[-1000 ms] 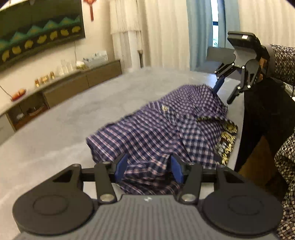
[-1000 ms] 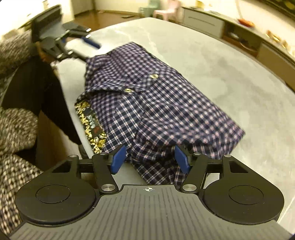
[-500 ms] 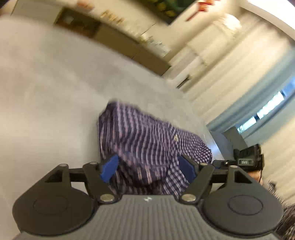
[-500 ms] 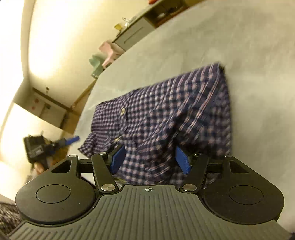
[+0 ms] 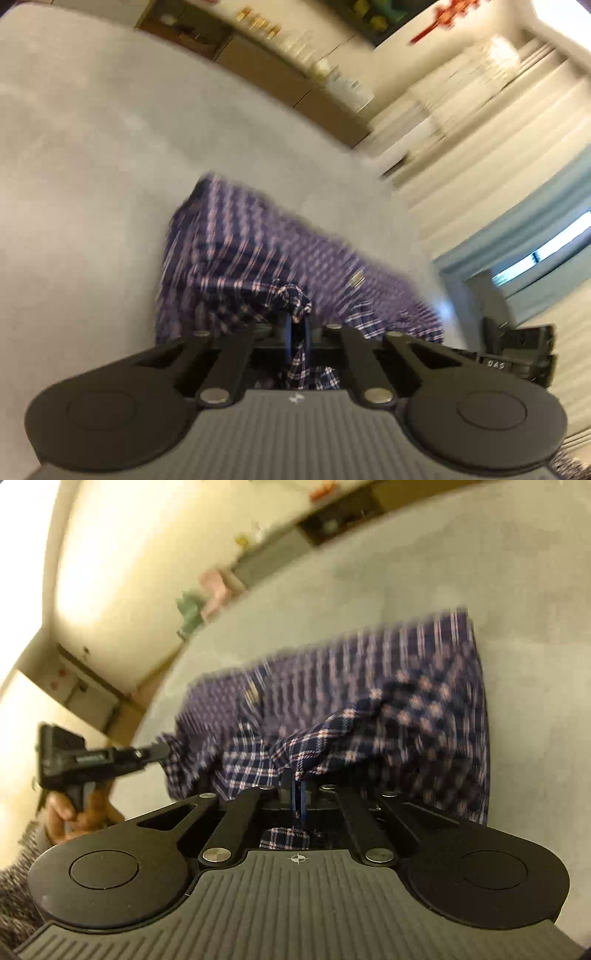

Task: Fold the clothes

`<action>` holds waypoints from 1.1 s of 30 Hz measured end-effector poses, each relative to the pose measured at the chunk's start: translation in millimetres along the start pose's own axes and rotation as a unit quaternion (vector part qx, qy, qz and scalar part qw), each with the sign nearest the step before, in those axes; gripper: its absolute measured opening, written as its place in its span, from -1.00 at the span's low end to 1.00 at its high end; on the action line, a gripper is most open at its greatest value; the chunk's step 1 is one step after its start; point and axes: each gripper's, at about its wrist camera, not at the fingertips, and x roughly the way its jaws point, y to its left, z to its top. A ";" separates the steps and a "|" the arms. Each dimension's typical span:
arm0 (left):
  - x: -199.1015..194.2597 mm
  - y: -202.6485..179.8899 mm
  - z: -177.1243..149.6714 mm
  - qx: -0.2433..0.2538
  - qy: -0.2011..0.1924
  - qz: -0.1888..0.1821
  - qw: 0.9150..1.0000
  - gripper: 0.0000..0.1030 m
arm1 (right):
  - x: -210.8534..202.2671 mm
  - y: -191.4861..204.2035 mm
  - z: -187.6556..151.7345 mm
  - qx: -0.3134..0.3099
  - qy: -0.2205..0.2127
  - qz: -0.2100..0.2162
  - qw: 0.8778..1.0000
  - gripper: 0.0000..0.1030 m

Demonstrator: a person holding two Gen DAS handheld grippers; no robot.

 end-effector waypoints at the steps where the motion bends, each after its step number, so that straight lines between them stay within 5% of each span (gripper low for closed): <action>1: -5.6 -3.4 5.9 0.012 -0.020 -0.011 1.000 -0.90 | -8.1 3.9 5.9 -0.006 -0.023 0.004 1.000 -1.00; 3: -12.5 -7.6 16.0 0.034 -0.048 -0.025 0.998 -0.90 | -18.2 6.7 14.1 -0.006 -0.050 0.006 0.999 -1.00; 9: 38.8 36.3 -1.7 0.035 0.050 0.055 0.997 -0.90 | 22.2 -29.6 -1.4 0.066 0.024 -0.052 0.996 -1.00; 12: 39.9 43.1 -6.7 0.034 0.051 0.059 0.996 -0.89 | 24.7 -32.7 -2.8 0.084 0.029 -0.050 0.995 -0.68; 15: 37.7 44.7 -8.7 0.034 0.049 0.059 0.997 -0.84 | 17.5 -41.8 2.0 0.126 0.002 -0.016 0.992 0.07; 17: 37.4 46.1 -11.0 0.025 0.048 0.057 0.997 -0.79 | 15.8 -53.6 0.1 0.183 -0.005 0.016 0.983 0.08; 21: 29.7 38.3 -9.9 0.012 0.021 0.025 0.999 -0.47 | 1.2 -68.3 -4.6 0.246 -0.041 0.038 0.968 0.08; 23: 30.7 36.3 -9.5 0.008 0.020 0.011 1.000 0.01 | -4.5 -72.0 -5.3 0.259 -0.058 0.037 0.963 0.08; 24: 34.3 36.5 -9.8 0.005 0.026 0.010 1.000 -0.01 | -2.3 -73.7 -4.7 0.261 -0.053 0.039 0.963 0.09; 25: 38.5 37.6 -10.6 0.006 0.031 0.014 0.999 -0.10 | 0.7 -75.4 -4.0 0.262 -0.047 0.042 0.963 0.05; 26: 42.4 38.9 -12.1 0.008 0.035 0.021 0.999 -0.40 | 3.7 -77.2 -3.3 0.263 -0.040 0.044 0.963 0.02; 27: 44.0 39.8 -13.3 0.010 0.035 0.032 0.999 -0.66 | 6.7 -74.5 -2.3 0.245 -0.028 0.047 0.968 -0.28; 28: 44.3 40.6 -14.1 0.011 0.035 0.043 0.998 -0.85 | 9.8 -71.2 -1.3 0.224 -0.015 0.049 0.973 -0.87; 31: 36.3 38.1 -15.0 0.022 0.022 0.078 0.996 -0.85 | 25.0 -38.7 -4.4 0.138 0.020 0.059 0.988 -0.96; 33: 31.3 32.7 -16.1 0.039 0.019 0.104 0.994 -0.82 | 35.4 -29.8 -8.2 0.108 0.045 0.029 0.993 -0.96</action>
